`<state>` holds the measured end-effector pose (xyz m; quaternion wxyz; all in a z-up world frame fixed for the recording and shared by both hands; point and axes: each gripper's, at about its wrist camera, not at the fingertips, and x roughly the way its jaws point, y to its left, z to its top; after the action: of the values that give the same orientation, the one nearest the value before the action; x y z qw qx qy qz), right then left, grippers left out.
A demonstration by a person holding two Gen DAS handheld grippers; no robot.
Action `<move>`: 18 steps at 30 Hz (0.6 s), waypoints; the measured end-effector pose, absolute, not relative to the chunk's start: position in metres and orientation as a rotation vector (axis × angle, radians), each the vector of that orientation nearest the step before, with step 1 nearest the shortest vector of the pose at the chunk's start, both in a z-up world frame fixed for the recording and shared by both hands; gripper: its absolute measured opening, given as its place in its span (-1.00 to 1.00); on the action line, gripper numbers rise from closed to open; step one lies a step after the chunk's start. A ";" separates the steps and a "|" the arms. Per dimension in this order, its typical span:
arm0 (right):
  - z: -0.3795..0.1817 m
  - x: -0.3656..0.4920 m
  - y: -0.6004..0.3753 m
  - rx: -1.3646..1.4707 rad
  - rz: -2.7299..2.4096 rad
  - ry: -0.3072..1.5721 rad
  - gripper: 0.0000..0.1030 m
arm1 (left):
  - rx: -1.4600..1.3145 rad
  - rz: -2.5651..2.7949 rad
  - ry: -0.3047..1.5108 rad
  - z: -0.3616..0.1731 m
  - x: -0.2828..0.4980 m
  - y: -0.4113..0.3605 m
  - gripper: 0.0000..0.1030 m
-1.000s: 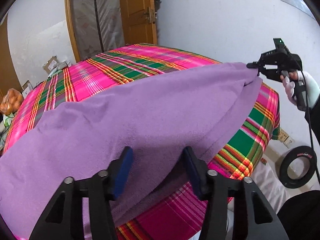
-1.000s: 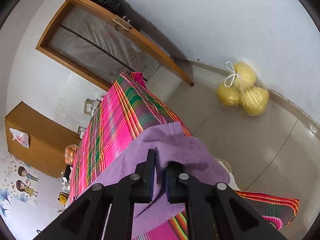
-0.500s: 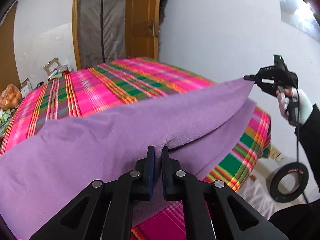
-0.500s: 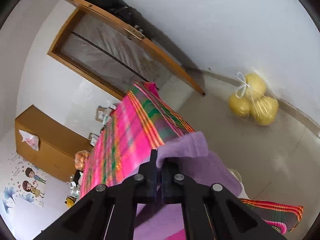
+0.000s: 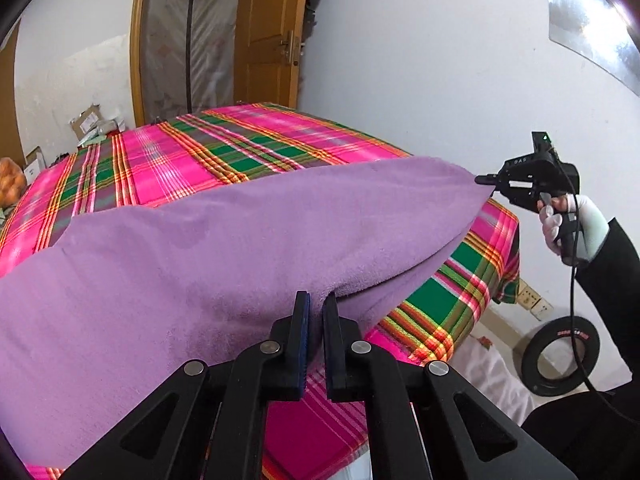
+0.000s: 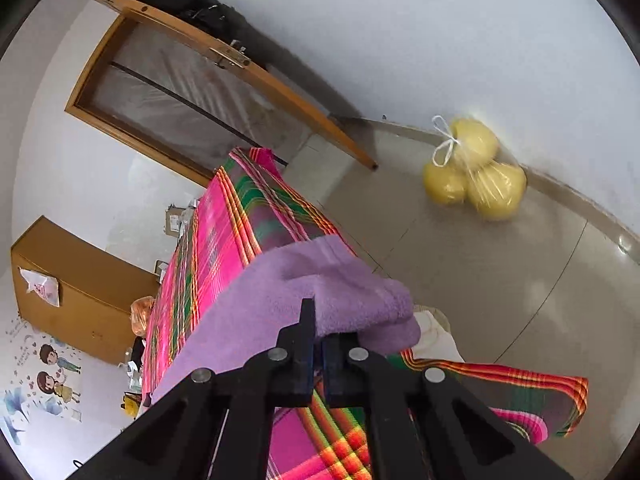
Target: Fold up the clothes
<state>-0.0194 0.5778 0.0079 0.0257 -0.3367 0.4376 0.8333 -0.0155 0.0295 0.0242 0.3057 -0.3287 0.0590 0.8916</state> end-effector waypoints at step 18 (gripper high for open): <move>-0.029 -0.022 0.612 -0.975 2.447 1.696 -0.38 | -0.837 2.373 -0.089 0.052 -0.018 -0.011 -0.65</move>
<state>-0.0224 0.6119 -0.0289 0.0044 -0.3113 0.5415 0.7809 -0.0175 -0.0108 0.0519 0.3069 -0.3162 -0.0338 0.8971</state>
